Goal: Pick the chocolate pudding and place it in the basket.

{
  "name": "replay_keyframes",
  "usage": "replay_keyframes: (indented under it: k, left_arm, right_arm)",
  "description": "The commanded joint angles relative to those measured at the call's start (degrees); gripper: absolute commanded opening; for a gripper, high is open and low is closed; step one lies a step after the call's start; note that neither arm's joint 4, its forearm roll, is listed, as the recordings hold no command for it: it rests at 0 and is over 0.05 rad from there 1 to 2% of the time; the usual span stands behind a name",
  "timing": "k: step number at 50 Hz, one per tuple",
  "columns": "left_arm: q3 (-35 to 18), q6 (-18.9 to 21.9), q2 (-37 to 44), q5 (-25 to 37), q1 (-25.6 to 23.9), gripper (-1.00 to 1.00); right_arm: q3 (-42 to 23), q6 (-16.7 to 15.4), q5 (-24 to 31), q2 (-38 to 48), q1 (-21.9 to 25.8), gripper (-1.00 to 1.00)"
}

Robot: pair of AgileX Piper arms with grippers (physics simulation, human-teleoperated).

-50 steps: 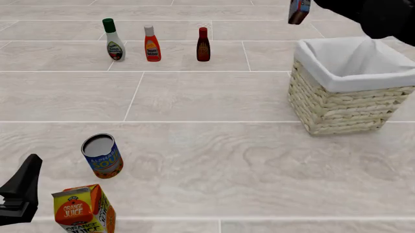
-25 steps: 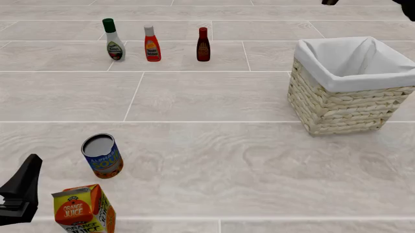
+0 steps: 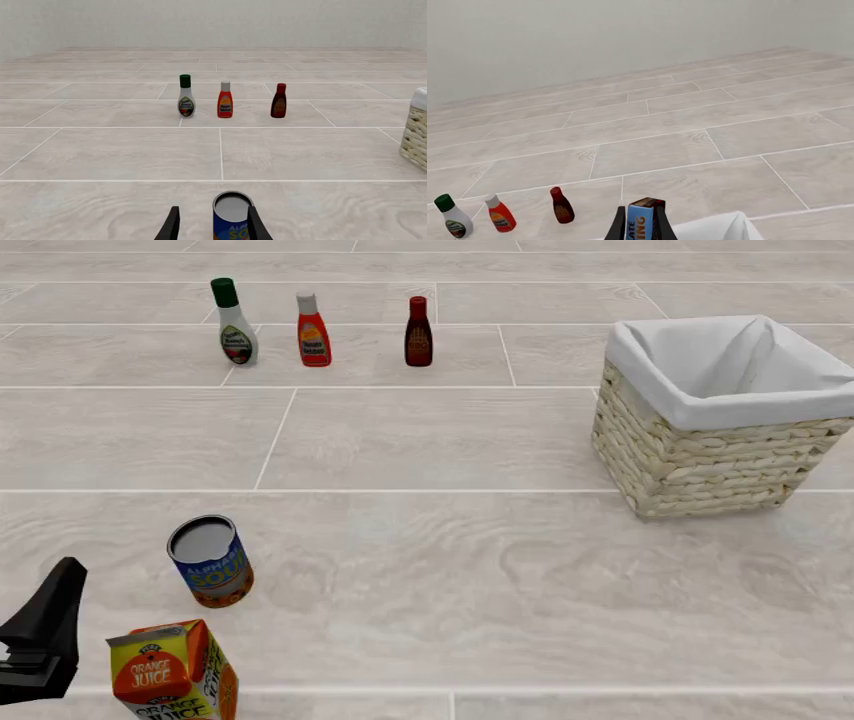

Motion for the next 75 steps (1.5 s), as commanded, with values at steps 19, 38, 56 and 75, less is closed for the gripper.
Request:
replay_keyframes:
  k: [19,38,56,75]
  left_arm:
    - [0.0,0.0,0.0,0.0,0.0,1.00]
    - [0.0,0.0,0.0,0.0,0.0,1.00]
    - [0.0,0.0,0.0,0.0,0.0,1.00]
    - [0.0,0.0,0.0,0.0,0.0,1.00]
  right_arm:
    - [0.5,0.6,1.1,-0.9,-8.5,-1.00]
    - [0.6,1.1,2.0,1.0,-11.8,-1.00]
    - [-5.2,2.4,8.0,6.2,-11.4,-1.00]
    - [-4.6,2.8,8.7,8.3,-11.9,-1.00]
